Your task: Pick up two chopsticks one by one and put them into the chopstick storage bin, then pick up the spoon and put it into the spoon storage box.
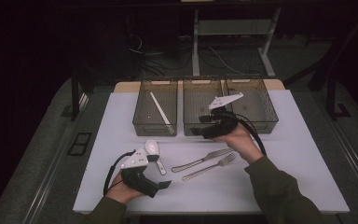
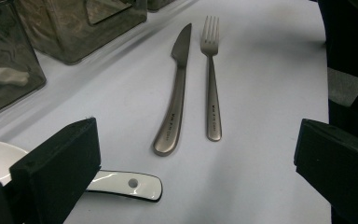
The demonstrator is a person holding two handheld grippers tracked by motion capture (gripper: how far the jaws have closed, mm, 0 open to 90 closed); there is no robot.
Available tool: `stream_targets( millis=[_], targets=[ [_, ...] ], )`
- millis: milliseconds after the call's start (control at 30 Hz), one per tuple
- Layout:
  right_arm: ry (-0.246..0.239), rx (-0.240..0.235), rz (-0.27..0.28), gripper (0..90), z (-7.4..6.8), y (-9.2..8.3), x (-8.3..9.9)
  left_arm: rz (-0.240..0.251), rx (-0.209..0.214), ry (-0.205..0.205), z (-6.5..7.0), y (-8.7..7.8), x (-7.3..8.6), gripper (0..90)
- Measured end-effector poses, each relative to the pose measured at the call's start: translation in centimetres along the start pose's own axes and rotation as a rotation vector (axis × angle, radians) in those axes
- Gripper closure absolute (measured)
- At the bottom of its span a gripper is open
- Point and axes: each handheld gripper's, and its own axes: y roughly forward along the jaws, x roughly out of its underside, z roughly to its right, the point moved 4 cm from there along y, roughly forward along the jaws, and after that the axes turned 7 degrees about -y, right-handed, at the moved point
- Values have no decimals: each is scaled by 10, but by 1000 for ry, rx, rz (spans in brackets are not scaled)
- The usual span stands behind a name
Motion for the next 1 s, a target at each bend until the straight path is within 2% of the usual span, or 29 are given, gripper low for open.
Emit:
stream_targets(
  millis=[67,267,433,567,767,933,1000],
  targets=[
    [-9,6,6,336,-3,-10,8,-4,-5,2,0,0,0,0],
    [7,0,51,327,-12,-42,35,-5,-12,9,1,0,0,0],
    [17,17,55,299,-15,-63,62,-7,-16,6,0,1,0,0],
    [28,56,58,288,-15,-79,84,-5,-25,-1,1,0,0,0],
    [74,104,74,274,-13,-100,115,-15,-49,2,-2,-1,0,18],
    [93,161,54,247,-14,-110,142,-17,-76,-2,-5,-3,0,77],
    [98,176,52,237,-15,-112,152,-16,-93,0,-7,-5,0,132]
  ],
)
